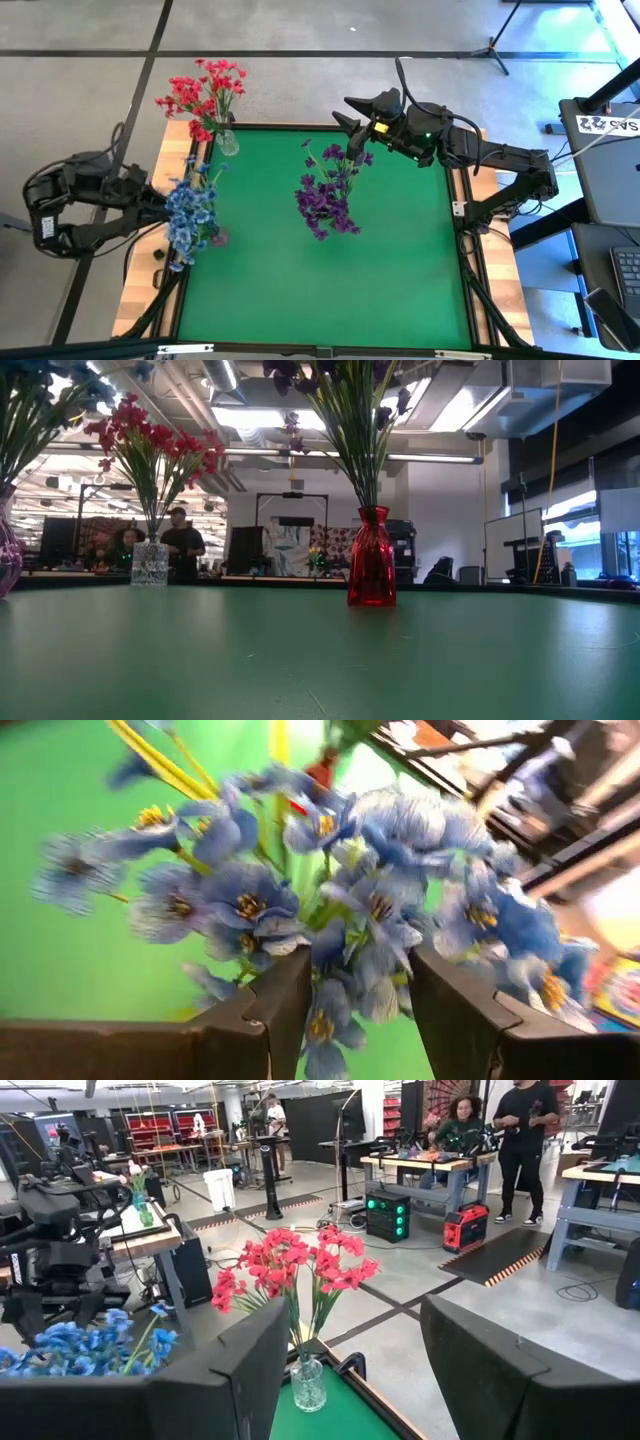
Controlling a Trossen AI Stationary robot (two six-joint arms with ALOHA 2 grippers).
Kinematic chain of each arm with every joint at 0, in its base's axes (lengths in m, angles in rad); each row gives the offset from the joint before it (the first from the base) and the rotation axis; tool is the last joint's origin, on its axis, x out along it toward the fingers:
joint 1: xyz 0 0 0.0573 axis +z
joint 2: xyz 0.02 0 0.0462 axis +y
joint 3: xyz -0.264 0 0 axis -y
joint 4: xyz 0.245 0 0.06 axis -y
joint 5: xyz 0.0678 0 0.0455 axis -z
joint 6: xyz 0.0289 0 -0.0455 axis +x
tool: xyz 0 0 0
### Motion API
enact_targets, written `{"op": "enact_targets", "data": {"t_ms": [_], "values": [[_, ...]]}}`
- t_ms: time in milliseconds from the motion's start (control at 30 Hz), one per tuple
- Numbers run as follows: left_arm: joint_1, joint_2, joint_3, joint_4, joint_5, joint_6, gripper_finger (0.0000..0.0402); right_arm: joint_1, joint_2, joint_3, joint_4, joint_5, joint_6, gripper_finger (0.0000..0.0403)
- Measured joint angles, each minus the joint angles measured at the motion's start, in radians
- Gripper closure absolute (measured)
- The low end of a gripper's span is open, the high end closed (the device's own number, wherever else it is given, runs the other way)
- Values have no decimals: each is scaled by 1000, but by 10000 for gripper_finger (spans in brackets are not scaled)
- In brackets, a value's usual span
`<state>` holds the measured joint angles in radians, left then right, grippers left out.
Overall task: Sort flowers into vase by color
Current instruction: Put the blue flowers into the violet vase, then return to Home Position
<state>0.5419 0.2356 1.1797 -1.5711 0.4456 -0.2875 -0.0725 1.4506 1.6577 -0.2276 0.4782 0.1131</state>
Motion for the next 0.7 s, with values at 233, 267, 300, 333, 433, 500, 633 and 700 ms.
{"op": "enact_targets", "data": {"t_ms": [233, 267, 300, 333, 433, 500, 633, 700], "values": [[0, 0, 98, 0, -73, 3, 240, 0, 0, 0, 0, 0, 0, 178], [0, 0, 119, 0, -74, 1, 240, 0, 0, 0, 0, 0, 0, 178], [0, 0, 143, 0, -74, 0, 240, 0, 0, 0, 0, 0, 0, 178], [0, 0, 165, 0, -76, 0, 240, 0, 0, 0, 0, 0, 0, 178], [0, 0, 221, 20, -89, -18, 240, 0, 0, 0, 0, 0, 1, 178], [0, 0, 246, 52, -87, -26, 240, 0, 0, 0, 0, -18, 1, 178], [12, -18, 262, 170, -88, -40, 240, 0, 0, 0, 0, -50, -11, 179], [24, -23, 263, 247, -101, -68, 240, 5, 0, 0, -1, -7, 2, 189]]}}
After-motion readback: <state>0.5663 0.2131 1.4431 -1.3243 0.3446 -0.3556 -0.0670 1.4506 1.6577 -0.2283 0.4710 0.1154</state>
